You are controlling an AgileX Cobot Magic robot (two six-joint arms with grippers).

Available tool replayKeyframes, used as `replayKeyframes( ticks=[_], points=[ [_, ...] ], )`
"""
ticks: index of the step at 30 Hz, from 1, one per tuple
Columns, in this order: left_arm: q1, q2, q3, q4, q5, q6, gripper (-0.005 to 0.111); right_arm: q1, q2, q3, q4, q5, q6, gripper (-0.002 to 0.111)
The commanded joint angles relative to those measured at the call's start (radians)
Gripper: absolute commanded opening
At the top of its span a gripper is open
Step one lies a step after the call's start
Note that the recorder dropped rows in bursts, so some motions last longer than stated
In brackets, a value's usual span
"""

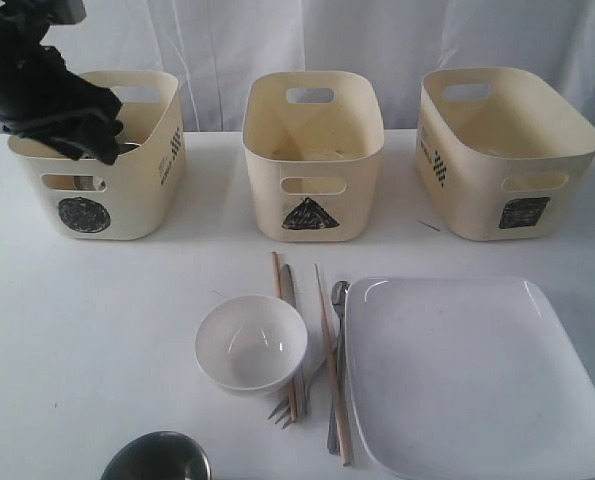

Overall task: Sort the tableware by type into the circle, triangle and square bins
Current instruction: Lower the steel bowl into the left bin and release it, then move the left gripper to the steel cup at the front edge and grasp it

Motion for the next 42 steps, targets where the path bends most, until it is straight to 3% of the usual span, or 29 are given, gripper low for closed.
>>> replayKeyframes(
  ticks=[1,9,16,33,42],
  points=[
    [-0.034,-0.097,0.125,-0.005,-0.003,-0.009,0.050,0.006,-0.006,0.006,-0.001,-0.014,-0.010,0.000],
    [-0.117,-0.282,0.410,-0.023,-0.017,-0.015,0.050,0.006,-0.006,0.006,-0.001,-0.014,-0.010,0.000],
    [-0.171,-0.405,0.558,-0.053,-0.033,-0.015,0.050,0.006,-0.006,0.006,-0.001,-0.014,-0.010,0.000],
    [-0.353,-0.465,0.663,-0.131,-0.071,-0.040,0.051,0.006,-0.006,0.006,0.001,-0.014,-0.010,0.000],
    [-0.376,-0.465,0.725,-0.072,-0.063,-0.049,0.051,0.006,-0.006,0.006,0.001,-0.014,-0.010,0.000]
  ],
)
